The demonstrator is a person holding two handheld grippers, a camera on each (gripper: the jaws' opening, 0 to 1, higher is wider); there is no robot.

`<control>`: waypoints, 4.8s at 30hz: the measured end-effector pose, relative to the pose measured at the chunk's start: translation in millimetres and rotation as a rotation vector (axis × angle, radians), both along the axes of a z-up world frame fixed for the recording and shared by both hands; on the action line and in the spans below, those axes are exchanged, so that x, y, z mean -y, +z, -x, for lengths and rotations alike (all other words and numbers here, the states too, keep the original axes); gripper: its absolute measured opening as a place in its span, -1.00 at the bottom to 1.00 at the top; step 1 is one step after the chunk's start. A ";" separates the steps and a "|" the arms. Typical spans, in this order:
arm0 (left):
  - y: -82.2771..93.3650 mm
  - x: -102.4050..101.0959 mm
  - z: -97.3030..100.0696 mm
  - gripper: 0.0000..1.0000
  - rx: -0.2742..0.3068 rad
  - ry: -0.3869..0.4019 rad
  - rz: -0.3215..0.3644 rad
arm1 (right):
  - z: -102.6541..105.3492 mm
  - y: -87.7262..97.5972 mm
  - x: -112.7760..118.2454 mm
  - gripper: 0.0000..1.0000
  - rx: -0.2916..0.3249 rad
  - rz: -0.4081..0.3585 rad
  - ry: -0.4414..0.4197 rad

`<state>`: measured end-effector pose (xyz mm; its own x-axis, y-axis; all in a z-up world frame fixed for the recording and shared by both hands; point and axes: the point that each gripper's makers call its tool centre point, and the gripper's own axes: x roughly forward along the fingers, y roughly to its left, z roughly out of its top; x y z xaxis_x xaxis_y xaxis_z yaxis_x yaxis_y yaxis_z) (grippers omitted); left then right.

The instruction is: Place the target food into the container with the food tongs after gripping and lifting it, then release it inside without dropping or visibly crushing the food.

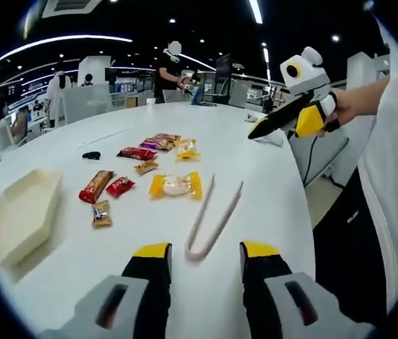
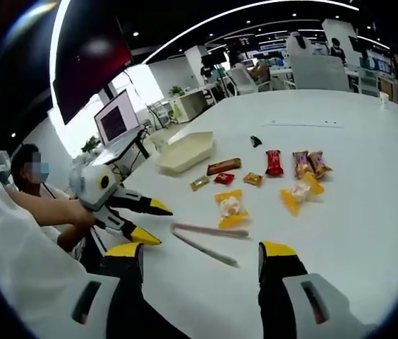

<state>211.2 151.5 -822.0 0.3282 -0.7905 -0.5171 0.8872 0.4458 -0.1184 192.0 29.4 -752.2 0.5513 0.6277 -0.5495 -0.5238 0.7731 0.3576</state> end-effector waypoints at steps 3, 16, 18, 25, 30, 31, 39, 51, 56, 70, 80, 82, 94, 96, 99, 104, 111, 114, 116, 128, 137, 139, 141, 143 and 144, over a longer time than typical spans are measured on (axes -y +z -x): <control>-3.3 -0.3 -2.6 -0.26 0.000 -0.001 -0.003 | 1.7 -1.4 -0.7 0.34 -0.007 0.011 0.006; -9.7 6.6 -2.7 -0.43 0.023 -0.022 -0.022 | 6.5 -1.5 -6.1 0.33 -0.008 0.022 0.038; -9.9 7.0 -2.9 -0.45 0.027 -0.018 -0.024 | 7.0 -1.2 -6.3 0.33 -0.007 0.022 0.039; -15.8 10.8 -1.9 -0.51 0.031 -0.023 -0.043 | 10.8 -0.6 -8.8 0.33 -0.009 0.038 0.059; -17.8 16.6 -4.0 -0.51 0.051 -0.046 -0.052 | 11.7 -1.1 -10.6 0.33 -0.007 0.042 0.068; -17.7 17.8 -4.9 -0.51 0.051 -0.050 -0.051 | 11.7 -1.1 -10.6 0.33 -0.007 0.042 0.067; -16.9 24.6 -12.6 -0.60 0.064 -0.077 -0.048 | 12.8 -1.8 -9.3 0.33 -0.011 0.044 0.055; -16.5 27.9 -11.3 -0.73 0.082 -0.115 -0.058 | 12.6 -5.4 -11.6 0.33 -0.016 0.031 0.034; -17.1 28.2 -10.5 -0.74 0.083 -0.104 -0.070 | 14.6 -8.3 -15.0 0.33 -0.023 0.031 0.040; 4.4 22.6 -5.3 -0.76 0.039 -0.074 -0.013 | 10.2 0.3 -17.7 0.32 -0.035 -0.080 -0.021; 20.6 12.0 2.2 -0.76 0.030 -0.074 0.026 | -0.5 3.9 -1.3 0.32 -0.030 -0.110 -0.079; 29.4 8.6 -1.0 -0.76 0.046 -0.057 0.039 | -1.8 4.3 0.6 0.32 -0.028 -0.113 -0.085; 83.5 3.3 -10.9 -0.75 -0.019 0.049 0.258 | -20.7 30.0 -7.6 0.33 -0.002 -0.223 -0.107; 92.8 1.5 -12.2 -0.75 -0.020 0.054 0.282 | -22.9 36.3 -8.0 0.33 0.004 -0.251 -0.110; 102.2 1.1 -11.9 -0.75 -0.027 0.045 0.304 | -25.9 45.9 -8.4 0.34 0.019 -0.285 -0.113; 126.7 3.8 -11.8 -0.75 -0.087 0.058 0.422 | -28.1 59.4 -13.0 0.34 0.037 -0.301 -0.076; 136.6 4.1 -10.3 -0.75 -0.099 0.024 0.431 | -32.1 71.3 -19.3 0.32 0.056 -0.331 -0.025; 140.7 2.6 -7.1 -0.75 -0.083 0.011 0.419 | -31.8 73.5 -21.0 0.32 0.059 -0.329 -0.008; 144.1 1.6 -4.4 -0.75 -0.080 -0.001 0.416 | -29.6 78.7 -22.5 0.32 0.056 -0.334 0.013; 164.3 5.7 18.2 -0.75 -0.122 -0.053 0.496 | -16.8 114.8 -37.9 0.32 0.126 -0.304 0.182; 172.7 8.0 33.5 -0.75 -0.121 -0.096 0.514 | -4.0 135.2 -43.2 0.31 0.182 -0.264 0.323; 175.9 6.4 37.2 -0.75 -0.125 -0.104 0.525 | -2.2 137.9 -42.4 0.30 0.191 -0.253 0.335; 176.3 5.2 41.4 -0.75 -0.137 -0.109 0.540 | -1.1 137.9 -40.9 0.28 0.192 -0.245 0.340; 175.0 5.3 44.4 -0.75 -0.166 -0.103 0.562 | -0.2 136.2 -41.2 0.25 0.190 -0.245 0.345; 174.2 6.1 46.2 -0.75 -0.170 -0.110 0.561 | 0.6 135.6 -41.6 0.24 0.187 -0.245 0.350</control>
